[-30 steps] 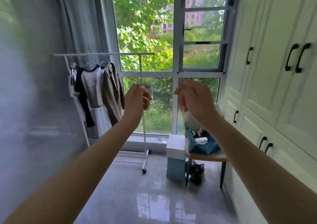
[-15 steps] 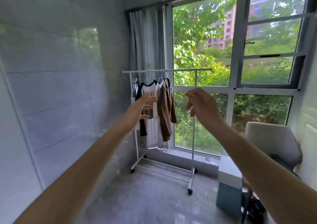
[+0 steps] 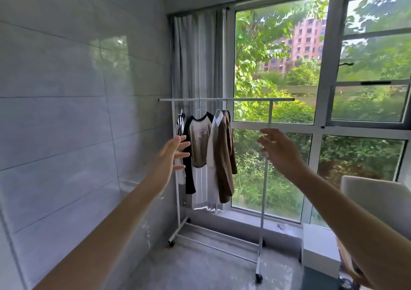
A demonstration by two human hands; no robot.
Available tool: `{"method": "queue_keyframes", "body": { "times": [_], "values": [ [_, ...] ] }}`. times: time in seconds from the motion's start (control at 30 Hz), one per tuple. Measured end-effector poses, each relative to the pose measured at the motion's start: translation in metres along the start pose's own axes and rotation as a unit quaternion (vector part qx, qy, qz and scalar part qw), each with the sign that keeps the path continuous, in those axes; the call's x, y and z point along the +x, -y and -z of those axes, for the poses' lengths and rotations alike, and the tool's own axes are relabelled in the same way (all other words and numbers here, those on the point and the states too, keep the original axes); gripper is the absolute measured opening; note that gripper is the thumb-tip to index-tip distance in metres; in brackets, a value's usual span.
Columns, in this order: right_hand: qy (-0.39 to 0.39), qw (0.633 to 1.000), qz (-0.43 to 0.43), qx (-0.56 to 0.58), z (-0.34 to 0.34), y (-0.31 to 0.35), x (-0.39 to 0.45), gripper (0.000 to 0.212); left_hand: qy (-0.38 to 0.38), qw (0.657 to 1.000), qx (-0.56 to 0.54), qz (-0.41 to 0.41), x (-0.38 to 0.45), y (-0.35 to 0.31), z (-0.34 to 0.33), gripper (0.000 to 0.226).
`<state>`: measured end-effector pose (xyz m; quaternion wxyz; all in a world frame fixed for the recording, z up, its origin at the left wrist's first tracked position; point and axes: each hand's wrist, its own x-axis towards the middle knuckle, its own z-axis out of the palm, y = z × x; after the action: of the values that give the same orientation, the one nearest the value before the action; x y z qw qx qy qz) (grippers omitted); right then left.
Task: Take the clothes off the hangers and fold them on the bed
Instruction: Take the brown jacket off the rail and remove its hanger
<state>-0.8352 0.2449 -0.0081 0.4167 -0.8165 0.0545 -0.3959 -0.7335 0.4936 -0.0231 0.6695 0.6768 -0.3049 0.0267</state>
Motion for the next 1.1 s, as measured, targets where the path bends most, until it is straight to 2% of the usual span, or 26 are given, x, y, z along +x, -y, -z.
{"method": "queue_keyframes", "body": {
  "times": [0.17,0.3,0.5,0.6,0.8,0.9,1.0,1.1],
  "values": [
    [0.002,1.0,0.006,-0.02,-0.025,-0.051,0.07,0.024,0.008,1.0,0.028,0.004,0.067,0.047,-0.018,0.046],
    [0.011,1.0,-0.011,-0.003,-0.051,-0.118,0.142,0.024,0.002,0.998,0.052,0.018,0.151,0.087,-0.037,0.053],
    [0.05,0.998,-0.027,0.012,-0.07,-0.209,0.261,0.025,-0.025,0.996,0.076,0.036,0.29,0.13,-0.075,0.04],
    [0.065,0.997,-0.024,0.016,-0.077,-0.242,0.316,0.011,-0.033,0.996,0.077,0.034,0.339,0.157,-0.089,0.04],
    [0.086,0.996,-0.032,0.013,-0.11,-0.285,0.406,0.021,-0.037,0.995,0.087,0.039,0.418,0.219,-0.091,0.038],
    [0.085,0.996,-0.032,0.012,-0.127,-0.3,0.445,0.015,-0.028,0.994,0.094,0.037,0.466,0.237,-0.095,0.03],
    [0.106,0.994,-0.02,-0.034,-0.147,-0.324,0.487,0.011,0.005,0.993,0.114,0.025,0.528,0.258,-0.097,0.015],
    [0.118,0.99,-0.014,-0.078,-0.165,-0.341,0.534,0.018,0.021,0.994,0.109,-0.007,0.599,0.273,-0.103,0.016]
  ]
}}
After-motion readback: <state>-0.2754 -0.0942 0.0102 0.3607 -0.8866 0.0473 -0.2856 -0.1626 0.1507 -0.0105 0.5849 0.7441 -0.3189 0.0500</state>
